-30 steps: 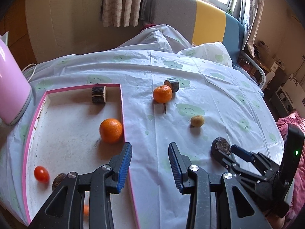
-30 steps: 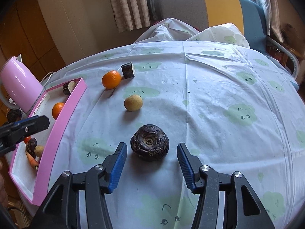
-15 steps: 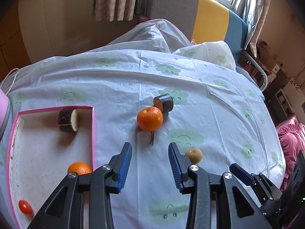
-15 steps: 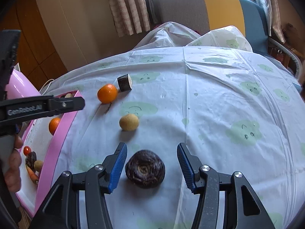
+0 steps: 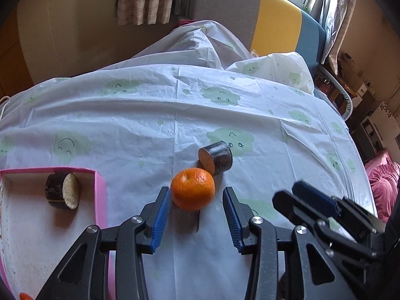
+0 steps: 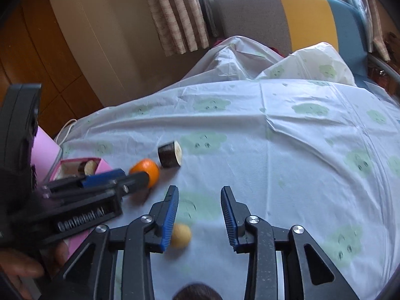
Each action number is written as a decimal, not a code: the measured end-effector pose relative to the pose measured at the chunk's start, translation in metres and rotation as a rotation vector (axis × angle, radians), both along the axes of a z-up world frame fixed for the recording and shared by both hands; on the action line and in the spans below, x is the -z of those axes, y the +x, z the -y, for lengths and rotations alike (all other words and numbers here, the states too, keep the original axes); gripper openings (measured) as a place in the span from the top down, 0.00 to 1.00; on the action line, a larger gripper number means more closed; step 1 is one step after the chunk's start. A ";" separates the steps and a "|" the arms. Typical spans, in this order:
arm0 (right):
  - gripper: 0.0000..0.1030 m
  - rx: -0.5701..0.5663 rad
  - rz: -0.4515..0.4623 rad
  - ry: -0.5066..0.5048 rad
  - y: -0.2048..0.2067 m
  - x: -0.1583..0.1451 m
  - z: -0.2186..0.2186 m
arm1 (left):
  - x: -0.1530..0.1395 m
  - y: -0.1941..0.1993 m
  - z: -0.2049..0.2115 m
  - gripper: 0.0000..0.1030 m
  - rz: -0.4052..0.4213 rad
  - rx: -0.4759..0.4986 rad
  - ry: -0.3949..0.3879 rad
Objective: Organize fruits
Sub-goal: 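Grasp the second mandarin with the left tool while the right tool grasps a dark eggplant slice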
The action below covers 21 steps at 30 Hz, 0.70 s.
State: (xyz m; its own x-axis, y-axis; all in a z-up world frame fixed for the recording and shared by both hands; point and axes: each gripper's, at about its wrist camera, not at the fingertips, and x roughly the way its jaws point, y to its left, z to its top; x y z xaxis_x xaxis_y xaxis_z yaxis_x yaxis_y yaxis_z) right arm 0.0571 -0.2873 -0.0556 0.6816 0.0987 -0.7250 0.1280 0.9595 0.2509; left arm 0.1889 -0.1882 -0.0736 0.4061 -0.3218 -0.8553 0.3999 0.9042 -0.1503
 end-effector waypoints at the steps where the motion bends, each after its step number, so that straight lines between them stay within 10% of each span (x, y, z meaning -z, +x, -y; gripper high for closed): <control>1: 0.68 -0.012 0.000 0.010 0.008 -0.001 0.000 | 0.002 0.003 -0.001 0.58 -0.003 -0.009 0.000; 11: 0.76 -0.074 -0.024 0.137 0.065 0.000 0.006 | 0.008 0.016 -0.014 0.62 -0.066 -0.024 -0.114; 21: 0.72 -0.145 -0.099 0.107 0.090 0.014 -0.015 | 0.014 0.009 -0.010 0.57 -0.037 0.035 -0.063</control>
State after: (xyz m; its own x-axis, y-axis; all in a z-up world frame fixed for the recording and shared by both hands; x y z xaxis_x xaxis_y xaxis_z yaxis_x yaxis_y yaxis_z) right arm 0.1473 -0.2725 -0.0692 0.5808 0.2702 -0.7679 0.0199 0.9383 0.3452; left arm 0.1976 -0.1778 -0.0872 0.3623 -0.3890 -0.8470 0.4242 0.8780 -0.2218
